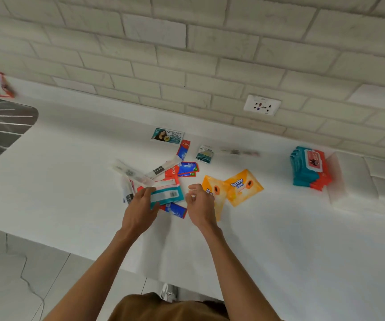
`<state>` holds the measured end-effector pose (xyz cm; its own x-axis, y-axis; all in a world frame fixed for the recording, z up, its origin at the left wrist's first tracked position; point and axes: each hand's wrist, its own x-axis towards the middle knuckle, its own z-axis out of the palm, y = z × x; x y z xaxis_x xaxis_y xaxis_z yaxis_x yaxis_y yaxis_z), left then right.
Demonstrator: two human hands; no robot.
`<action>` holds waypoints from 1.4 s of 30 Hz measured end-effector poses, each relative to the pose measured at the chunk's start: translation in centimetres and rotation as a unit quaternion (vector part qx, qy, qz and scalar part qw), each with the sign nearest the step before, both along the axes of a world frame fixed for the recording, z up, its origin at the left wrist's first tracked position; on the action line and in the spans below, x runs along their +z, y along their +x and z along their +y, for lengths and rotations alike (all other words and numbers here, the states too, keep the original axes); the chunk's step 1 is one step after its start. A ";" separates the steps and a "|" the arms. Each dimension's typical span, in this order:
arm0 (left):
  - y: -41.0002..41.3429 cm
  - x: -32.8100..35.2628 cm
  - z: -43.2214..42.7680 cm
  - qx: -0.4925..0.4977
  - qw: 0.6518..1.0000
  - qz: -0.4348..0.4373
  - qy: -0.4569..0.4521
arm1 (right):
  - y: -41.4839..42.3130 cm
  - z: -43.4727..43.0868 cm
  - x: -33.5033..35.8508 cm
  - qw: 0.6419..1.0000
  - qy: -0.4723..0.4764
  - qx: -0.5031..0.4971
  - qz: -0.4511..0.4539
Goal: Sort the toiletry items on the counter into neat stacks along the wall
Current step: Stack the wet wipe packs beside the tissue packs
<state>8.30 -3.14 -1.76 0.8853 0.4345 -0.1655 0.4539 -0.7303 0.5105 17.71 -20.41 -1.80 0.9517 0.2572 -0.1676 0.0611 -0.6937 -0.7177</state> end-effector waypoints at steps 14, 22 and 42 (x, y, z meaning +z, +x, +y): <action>-0.8 -2.4 2.4 -0.077 0.996 0.023 0.040 | -0.3 6.9 -1.5 0.995 -0.013 -0.070 0.064; -0.8 -1.5 2.8 -0.069 0.997 -0.001 0.016 | -1.3 7.7 0.8 0.979 0.087 -0.098 0.158; 1.7 2.5 1.1 0.195 0.864 -0.060 -0.460 | -2.1 4.0 3.7 0.984 0.119 -0.076 0.109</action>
